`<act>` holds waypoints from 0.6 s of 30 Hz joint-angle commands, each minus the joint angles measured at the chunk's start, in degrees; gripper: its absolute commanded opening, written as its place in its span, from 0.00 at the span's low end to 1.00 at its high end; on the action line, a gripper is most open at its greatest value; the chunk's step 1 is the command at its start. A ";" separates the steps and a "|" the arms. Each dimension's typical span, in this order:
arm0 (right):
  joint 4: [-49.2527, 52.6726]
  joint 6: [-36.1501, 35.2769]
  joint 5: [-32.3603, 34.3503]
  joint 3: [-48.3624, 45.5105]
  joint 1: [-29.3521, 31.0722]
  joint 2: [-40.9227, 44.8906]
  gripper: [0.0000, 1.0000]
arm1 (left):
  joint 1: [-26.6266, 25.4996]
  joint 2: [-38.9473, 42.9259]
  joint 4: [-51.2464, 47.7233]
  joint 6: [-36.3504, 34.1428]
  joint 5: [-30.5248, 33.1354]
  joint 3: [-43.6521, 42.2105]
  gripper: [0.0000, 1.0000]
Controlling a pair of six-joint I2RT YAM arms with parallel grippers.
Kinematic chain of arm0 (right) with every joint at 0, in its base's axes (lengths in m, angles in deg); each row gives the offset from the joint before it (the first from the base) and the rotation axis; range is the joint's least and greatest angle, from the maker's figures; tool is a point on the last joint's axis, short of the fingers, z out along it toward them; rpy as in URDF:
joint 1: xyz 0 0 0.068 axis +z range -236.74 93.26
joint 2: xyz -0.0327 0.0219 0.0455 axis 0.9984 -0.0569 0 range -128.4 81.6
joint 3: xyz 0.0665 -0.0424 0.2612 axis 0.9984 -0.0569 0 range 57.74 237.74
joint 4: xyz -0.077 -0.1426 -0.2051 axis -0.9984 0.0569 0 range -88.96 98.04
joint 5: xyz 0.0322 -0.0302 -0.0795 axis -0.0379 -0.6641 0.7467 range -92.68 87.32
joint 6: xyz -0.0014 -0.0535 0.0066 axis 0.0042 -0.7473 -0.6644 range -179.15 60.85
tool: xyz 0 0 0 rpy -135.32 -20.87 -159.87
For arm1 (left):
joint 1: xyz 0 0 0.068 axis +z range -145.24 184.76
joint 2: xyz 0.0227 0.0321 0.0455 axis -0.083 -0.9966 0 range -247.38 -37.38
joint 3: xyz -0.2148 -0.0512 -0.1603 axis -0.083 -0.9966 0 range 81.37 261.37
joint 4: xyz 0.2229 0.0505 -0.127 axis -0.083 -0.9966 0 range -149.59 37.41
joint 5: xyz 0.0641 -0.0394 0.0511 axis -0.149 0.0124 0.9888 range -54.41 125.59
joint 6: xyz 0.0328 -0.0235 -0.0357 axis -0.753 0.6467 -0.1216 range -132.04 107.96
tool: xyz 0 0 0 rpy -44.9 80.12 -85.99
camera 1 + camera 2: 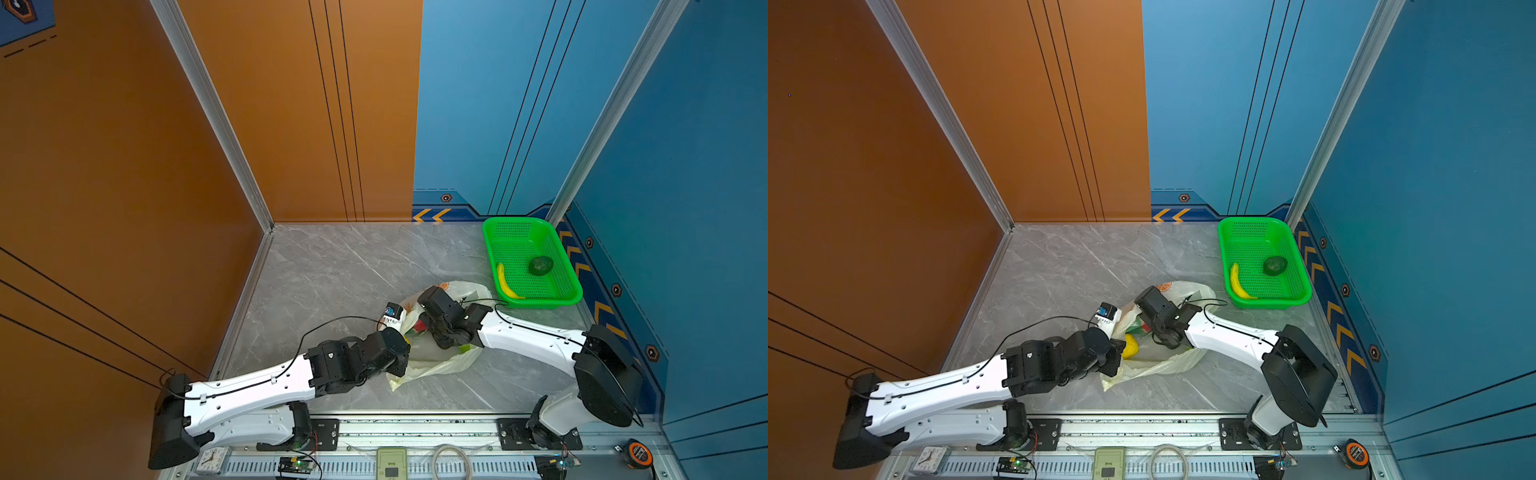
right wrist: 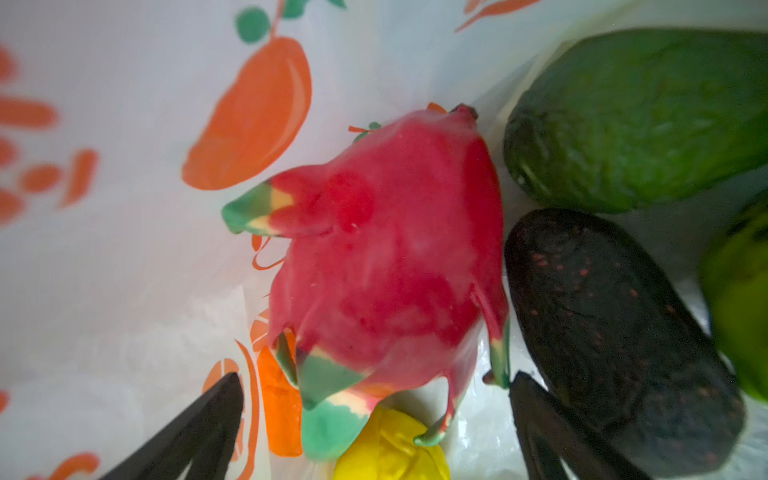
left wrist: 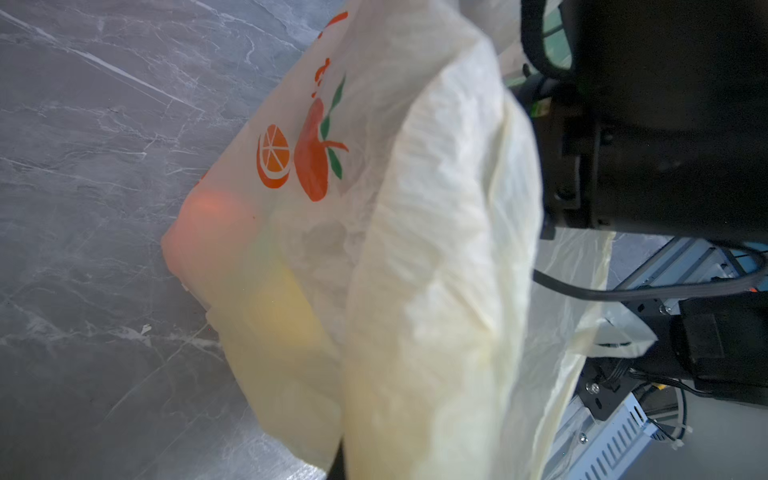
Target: Untie the knot of the plastic bag and take out the fruit
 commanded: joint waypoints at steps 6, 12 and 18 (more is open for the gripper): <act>-2.31 1.94 1.47 -0.59 0.40 -3.72 1.00 | -0.18 -0.29 -1.36 -0.38 -0.17 1.12 0.00; -5.06 3.28 3.03 0.86 0.46 -6.39 1.00 | -0.07 -0.31 -1.28 0.16 -0.97 0.84 0.00; -11.32 2.13 3.30 0.64 -0.43 -11.35 1.00 | -0.07 -0.55 -1.10 -0.01 -1.98 1.05 0.00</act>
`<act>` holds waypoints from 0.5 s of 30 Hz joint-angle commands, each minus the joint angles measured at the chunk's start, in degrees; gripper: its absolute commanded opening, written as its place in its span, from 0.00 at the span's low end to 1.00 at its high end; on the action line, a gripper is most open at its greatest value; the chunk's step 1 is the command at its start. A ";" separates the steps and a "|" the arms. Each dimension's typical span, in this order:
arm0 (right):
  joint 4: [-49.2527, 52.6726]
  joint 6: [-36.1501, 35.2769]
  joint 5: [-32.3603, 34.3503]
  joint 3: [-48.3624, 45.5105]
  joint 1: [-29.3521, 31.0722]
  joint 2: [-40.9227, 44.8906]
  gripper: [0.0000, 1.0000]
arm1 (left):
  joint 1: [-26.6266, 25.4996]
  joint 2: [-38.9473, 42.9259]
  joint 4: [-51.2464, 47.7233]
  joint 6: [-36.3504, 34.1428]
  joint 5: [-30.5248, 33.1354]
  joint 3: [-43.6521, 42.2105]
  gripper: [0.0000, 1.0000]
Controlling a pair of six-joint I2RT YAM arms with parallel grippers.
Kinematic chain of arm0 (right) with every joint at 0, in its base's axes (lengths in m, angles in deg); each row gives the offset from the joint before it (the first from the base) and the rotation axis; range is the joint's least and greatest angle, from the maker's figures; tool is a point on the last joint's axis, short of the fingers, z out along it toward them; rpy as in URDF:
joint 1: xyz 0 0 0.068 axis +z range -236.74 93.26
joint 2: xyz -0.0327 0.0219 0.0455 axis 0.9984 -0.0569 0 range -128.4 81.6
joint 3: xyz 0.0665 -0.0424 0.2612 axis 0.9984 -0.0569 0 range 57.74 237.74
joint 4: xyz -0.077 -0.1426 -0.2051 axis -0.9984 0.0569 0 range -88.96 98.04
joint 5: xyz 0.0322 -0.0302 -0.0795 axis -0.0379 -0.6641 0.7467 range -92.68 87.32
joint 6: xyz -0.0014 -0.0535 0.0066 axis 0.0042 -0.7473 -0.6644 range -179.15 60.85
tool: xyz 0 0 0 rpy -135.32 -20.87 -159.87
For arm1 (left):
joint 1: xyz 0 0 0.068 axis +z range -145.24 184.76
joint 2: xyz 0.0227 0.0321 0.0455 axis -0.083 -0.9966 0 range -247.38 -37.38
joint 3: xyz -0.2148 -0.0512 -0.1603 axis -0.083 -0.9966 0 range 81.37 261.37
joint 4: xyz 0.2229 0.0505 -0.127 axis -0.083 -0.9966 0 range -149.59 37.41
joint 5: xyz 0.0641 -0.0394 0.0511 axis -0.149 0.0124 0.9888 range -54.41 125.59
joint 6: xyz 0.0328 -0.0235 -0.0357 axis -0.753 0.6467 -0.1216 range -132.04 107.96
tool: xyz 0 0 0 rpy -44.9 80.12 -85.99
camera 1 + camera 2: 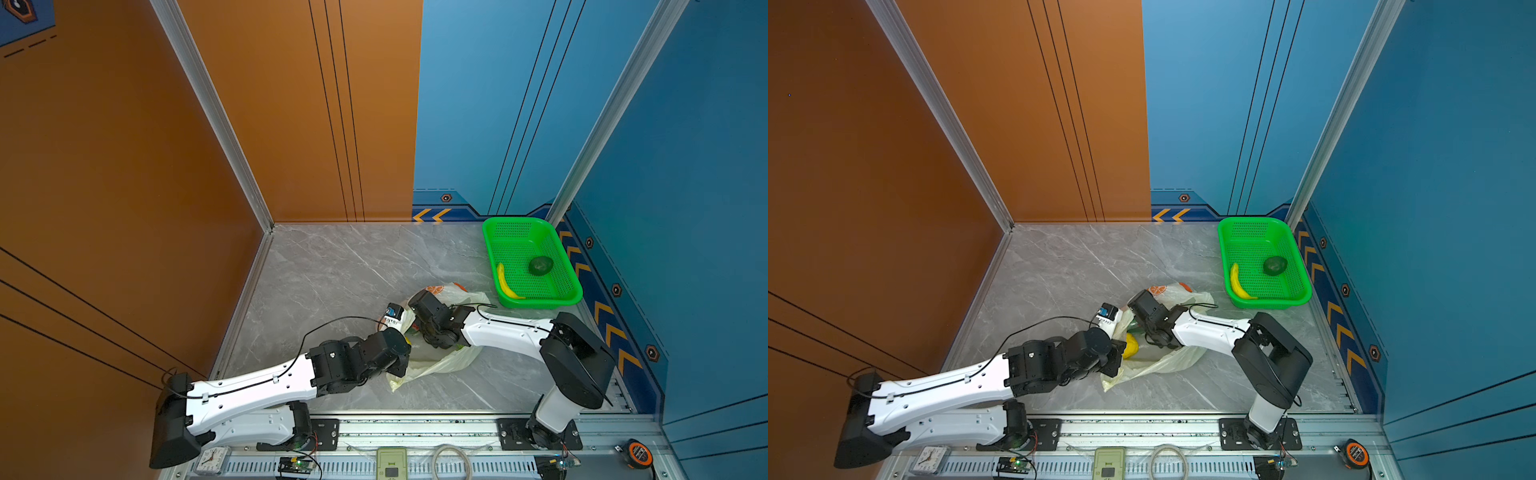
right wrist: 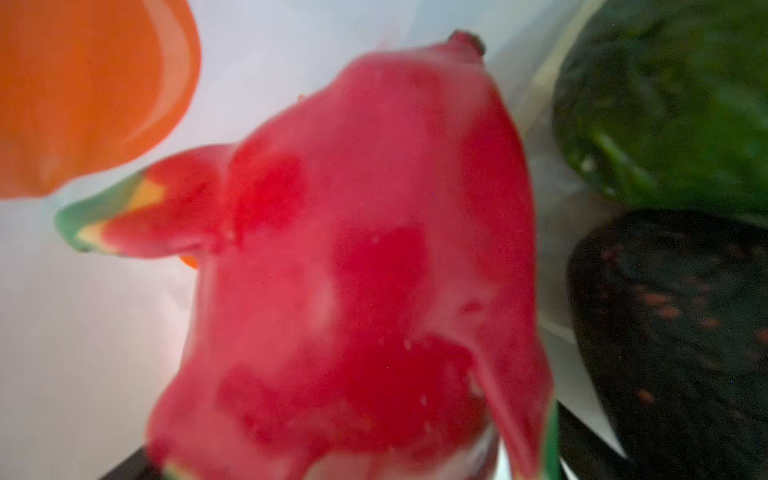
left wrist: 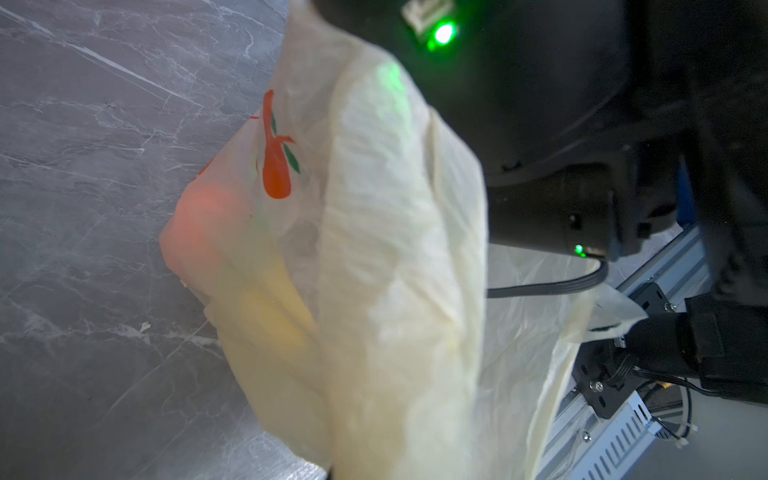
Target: Untie the knot of the plastic bag and take out the fruit
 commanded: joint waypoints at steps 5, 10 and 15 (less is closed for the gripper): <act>-4.49 -1.71 3.40 -0.86 -0.73 -2.88 0.90 | -0.13 0.38 -1.20 0.14 -1.82 0.84 0.00; -5.14 -3.68 4.22 -3.19 -0.83 -0.89 0.72 | -0.13 0.79 -1.56 0.41 -1.49 0.23 0.00; -5.92 -6.25 4.31 -4.08 -0.91 1.43 0.54 | -0.11 0.22 -1.50 0.40 -1.31 -0.13 0.00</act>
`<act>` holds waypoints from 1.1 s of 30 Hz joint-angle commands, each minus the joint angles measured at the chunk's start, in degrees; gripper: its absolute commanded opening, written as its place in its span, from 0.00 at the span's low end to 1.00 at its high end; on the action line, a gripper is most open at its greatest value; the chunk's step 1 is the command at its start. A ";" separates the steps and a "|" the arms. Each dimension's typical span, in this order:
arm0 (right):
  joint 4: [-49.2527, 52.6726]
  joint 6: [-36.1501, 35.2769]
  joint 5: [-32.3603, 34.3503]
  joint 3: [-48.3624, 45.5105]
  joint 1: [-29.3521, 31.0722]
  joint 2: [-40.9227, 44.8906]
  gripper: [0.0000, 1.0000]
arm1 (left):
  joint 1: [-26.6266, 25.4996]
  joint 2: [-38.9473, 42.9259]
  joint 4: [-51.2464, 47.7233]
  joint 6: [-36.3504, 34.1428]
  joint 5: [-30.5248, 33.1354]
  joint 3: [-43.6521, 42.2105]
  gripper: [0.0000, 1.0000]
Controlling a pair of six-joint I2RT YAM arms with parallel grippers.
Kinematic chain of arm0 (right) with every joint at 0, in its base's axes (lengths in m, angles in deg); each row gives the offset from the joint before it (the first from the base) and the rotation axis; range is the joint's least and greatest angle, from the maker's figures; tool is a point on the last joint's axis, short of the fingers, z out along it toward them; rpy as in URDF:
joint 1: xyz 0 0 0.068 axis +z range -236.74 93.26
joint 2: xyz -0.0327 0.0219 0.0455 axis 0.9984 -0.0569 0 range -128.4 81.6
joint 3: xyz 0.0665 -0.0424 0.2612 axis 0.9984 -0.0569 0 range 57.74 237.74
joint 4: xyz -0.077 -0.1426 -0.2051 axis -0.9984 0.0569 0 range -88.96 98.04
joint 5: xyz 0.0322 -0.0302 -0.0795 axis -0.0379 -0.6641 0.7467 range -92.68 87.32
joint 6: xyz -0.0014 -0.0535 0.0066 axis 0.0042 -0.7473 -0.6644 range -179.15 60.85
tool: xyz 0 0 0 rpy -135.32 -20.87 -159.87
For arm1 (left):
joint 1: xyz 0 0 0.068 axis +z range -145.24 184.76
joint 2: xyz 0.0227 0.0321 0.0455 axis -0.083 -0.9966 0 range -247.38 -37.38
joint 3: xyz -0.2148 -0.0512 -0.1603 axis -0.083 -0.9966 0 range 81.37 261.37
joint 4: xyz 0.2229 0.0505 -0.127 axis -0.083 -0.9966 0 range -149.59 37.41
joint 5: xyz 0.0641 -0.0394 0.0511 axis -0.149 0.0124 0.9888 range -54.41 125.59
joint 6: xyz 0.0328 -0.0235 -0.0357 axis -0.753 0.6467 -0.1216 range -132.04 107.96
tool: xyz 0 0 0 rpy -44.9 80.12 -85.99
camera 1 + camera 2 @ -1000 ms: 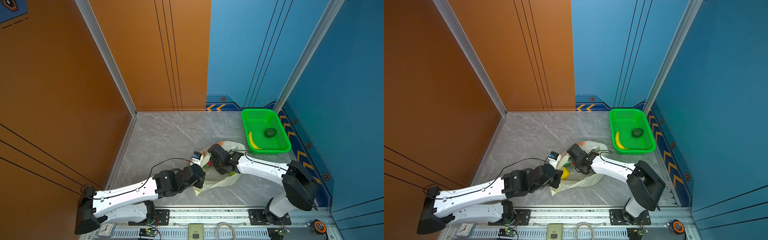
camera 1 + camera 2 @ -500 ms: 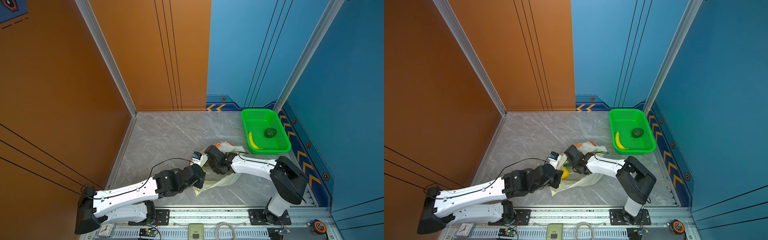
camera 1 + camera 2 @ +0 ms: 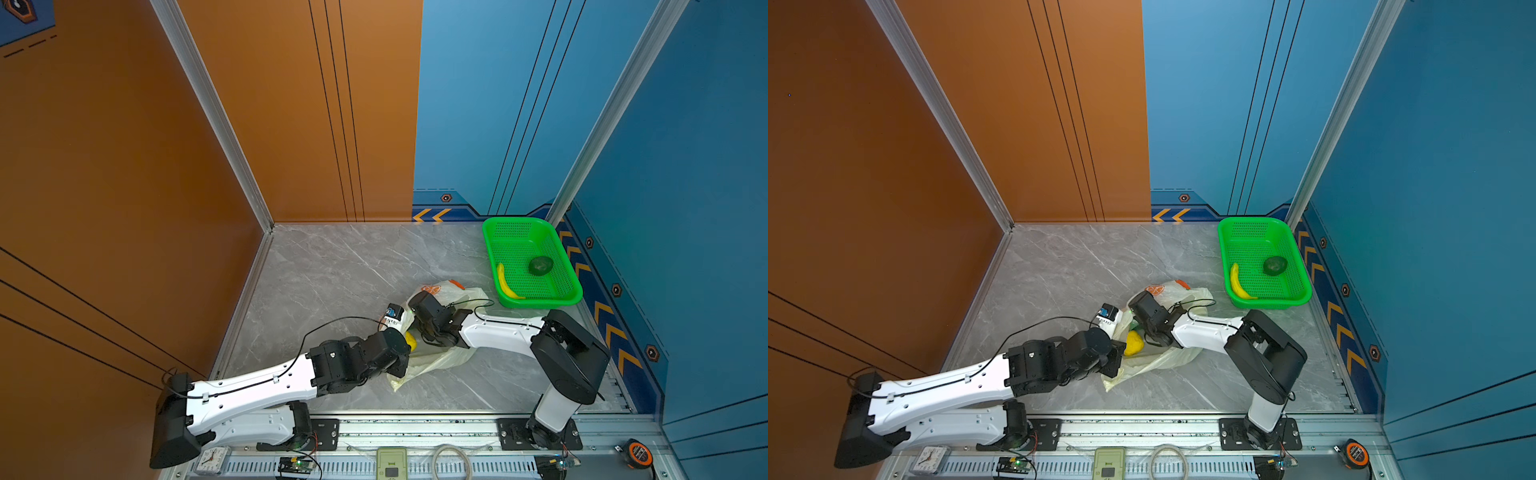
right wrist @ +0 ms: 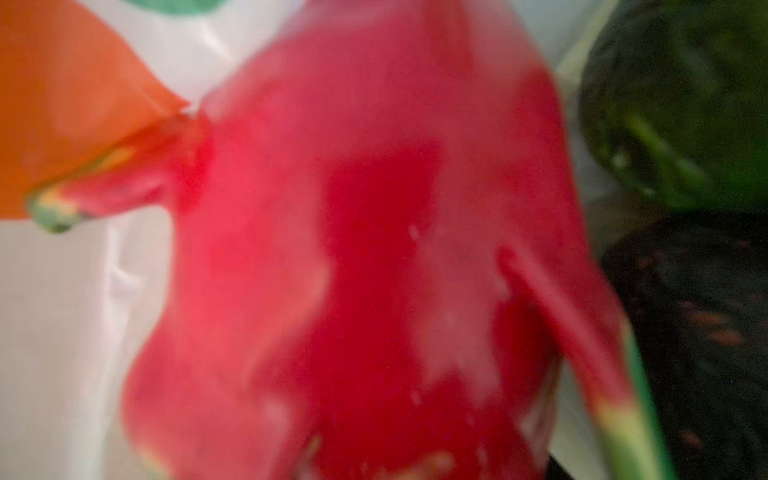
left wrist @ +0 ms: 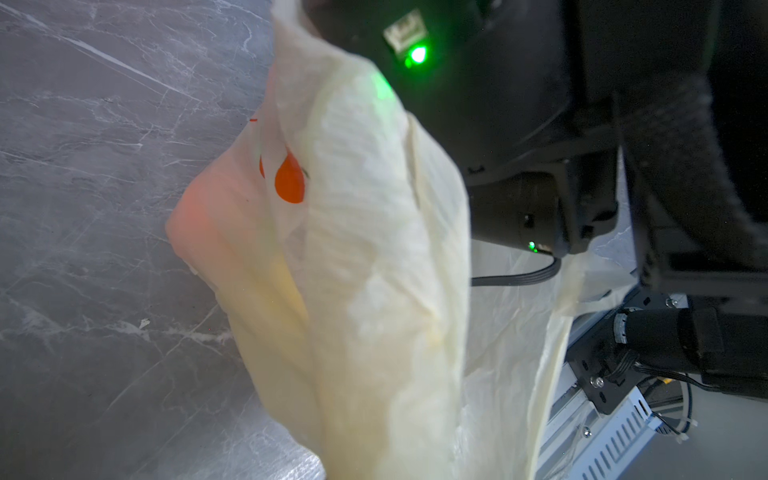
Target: Untie the knot of the plastic bag and take out the fruit
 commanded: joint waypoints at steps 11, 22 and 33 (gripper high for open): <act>7.59 -9.31 0.60 2.40 -0.44 7.05 0.59 | -0.06 -0.41 -1.23 0.03 -0.74 -0.04 0.00; 19.31 -11.65 -3.03 6.00 -2.93 11.04 0.87 | -0.11 0.03 -2.18 -0.89 0.00 2.25 0.00; 18.68 -12.43 -6.06 8.09 -5.74 6.62 0.97 | 0.07 -0.40 -1.23 -1.61 -0.25 2.90 0.00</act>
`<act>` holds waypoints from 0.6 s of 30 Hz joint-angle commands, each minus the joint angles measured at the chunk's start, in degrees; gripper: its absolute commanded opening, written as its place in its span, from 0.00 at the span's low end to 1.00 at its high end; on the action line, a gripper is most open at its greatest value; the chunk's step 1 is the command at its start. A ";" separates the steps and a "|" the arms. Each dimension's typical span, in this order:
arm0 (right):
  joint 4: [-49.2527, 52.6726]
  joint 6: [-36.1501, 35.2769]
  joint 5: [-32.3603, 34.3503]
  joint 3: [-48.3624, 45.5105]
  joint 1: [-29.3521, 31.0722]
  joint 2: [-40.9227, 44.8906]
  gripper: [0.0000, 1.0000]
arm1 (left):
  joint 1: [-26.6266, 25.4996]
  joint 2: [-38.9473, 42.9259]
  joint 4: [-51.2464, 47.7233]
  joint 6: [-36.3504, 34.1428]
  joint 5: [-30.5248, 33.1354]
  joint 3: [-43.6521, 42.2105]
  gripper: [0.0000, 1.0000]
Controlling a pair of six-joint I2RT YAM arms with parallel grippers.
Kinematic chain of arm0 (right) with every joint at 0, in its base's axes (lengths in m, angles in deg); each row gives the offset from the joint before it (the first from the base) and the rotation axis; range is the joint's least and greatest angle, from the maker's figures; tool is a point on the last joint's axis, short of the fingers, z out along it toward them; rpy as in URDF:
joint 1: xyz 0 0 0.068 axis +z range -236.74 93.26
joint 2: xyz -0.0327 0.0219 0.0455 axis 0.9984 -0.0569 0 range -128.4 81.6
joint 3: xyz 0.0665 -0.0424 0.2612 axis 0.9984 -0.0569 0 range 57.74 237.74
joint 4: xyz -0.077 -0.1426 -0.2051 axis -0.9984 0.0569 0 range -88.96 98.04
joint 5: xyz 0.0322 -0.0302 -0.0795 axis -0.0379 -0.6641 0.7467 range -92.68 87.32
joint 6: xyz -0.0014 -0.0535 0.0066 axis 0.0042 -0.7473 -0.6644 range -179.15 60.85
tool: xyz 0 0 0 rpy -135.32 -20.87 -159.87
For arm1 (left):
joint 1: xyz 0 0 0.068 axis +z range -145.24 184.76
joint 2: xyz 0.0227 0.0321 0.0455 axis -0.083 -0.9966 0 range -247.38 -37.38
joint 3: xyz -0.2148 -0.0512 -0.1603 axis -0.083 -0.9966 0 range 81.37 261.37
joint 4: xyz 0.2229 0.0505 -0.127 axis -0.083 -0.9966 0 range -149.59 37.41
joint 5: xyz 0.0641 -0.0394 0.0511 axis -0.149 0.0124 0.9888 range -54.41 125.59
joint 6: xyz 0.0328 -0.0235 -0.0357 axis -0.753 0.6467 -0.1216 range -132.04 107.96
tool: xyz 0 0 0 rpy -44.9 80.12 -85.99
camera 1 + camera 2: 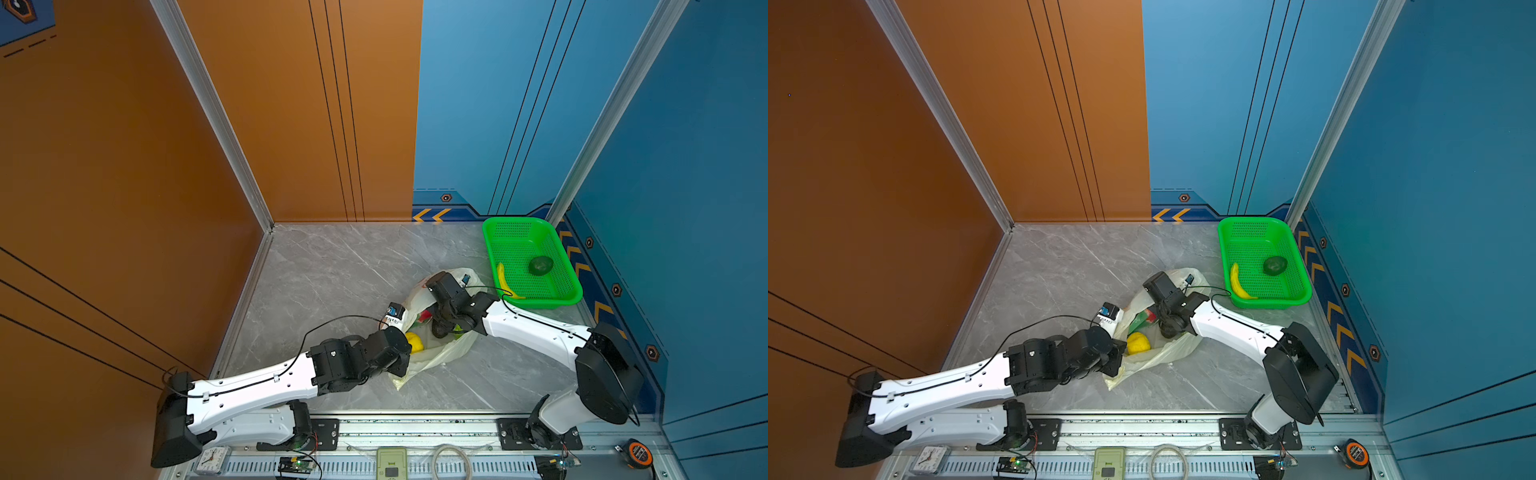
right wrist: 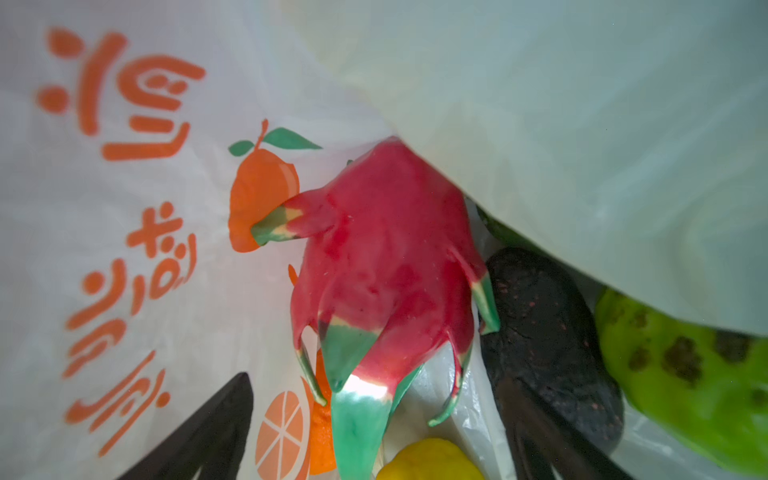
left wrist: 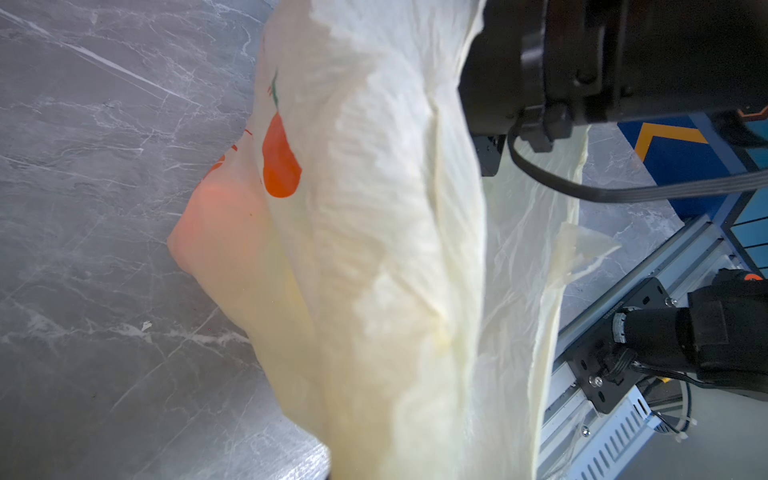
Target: Untie the knot of the plastic bag and take out the fruit
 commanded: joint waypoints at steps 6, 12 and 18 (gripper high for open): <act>0.41 -0.10 -1.08 2.83 -1.03 -6.17 1.00 | 0.15 0.15 -0.25 -0.96 -0.99 1.25 0.00; -1.86 2.92 1.04 3.40 -1.42 -10.17 1.00 | 0.15 0.50 -0.31 -0.96 -2.09 0.78 0.00; -3.53 3.68 0.46 5.29 -1.35 -15.18 1.00 | 0.20 0.51 -0.41 -1.18 -3.09 0.70 0.00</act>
